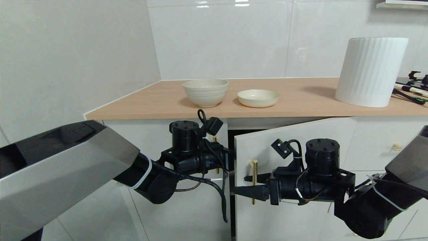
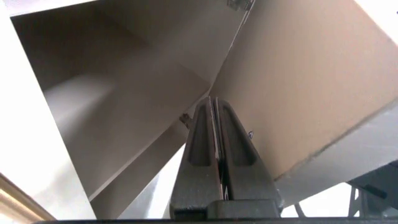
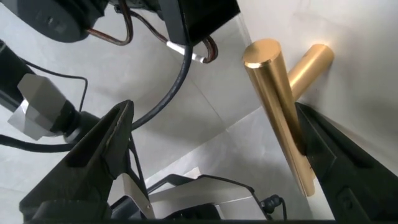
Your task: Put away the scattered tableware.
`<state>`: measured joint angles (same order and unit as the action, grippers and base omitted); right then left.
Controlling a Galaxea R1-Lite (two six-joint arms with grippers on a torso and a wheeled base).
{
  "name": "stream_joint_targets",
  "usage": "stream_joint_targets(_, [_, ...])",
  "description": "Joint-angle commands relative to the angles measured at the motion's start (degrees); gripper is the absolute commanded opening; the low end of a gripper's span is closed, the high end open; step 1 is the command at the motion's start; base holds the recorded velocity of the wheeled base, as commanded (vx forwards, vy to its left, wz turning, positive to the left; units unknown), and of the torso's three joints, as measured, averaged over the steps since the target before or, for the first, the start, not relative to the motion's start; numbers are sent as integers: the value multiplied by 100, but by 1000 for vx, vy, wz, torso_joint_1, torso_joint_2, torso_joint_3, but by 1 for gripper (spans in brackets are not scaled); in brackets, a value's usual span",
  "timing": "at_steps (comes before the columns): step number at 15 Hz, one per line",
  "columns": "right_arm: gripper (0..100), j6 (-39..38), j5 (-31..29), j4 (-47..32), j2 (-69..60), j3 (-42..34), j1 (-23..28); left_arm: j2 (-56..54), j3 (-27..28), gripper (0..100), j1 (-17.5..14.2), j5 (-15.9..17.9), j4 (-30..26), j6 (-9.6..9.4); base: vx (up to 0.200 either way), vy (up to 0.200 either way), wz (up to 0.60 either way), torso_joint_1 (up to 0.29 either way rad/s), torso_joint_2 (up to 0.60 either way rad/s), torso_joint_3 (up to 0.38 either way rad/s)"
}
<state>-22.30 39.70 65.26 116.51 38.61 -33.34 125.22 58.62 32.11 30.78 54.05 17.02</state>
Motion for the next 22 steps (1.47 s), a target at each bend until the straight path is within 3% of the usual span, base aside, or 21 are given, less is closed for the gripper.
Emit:
stream_joint_targets(1, [100,24,-174,-13,4,-64,135,-33,26,0,76,51,0,3,0,0,0,0,0,0])
stream_joint_targets(8, [100,164,-200,-13,-23,-248,566,2,272,0,111,51,26,3,0,0,0,0,0,0])
stream_joint_targets(9, [100,349,-218,49,-146,-547,662,-33,264,0,111,51,44,3,0,0,0,0,0,0])
stream_joint_targets(12, [100,463,-305,233,-471,-1312,671,73,246,0,111,51,308,3,0,0,0,0,0,0])
stream_joint_targets(16, [100,683,-991,277,-1271,-2235,601,73,44,0,111,51,659,-6,0,0,0,0,0,0])
stream_joint_targets(19, [100,823,-1044,277,-1438,-2393,601,283,-273,0,94,51,1362,3,0,0,0,0,0,0])
stream_joint_targets(22, [100,841,-1026,277,-1200,-2411,601,494,-317,0,111,51,1433,3,0,0,0,0,0,0])
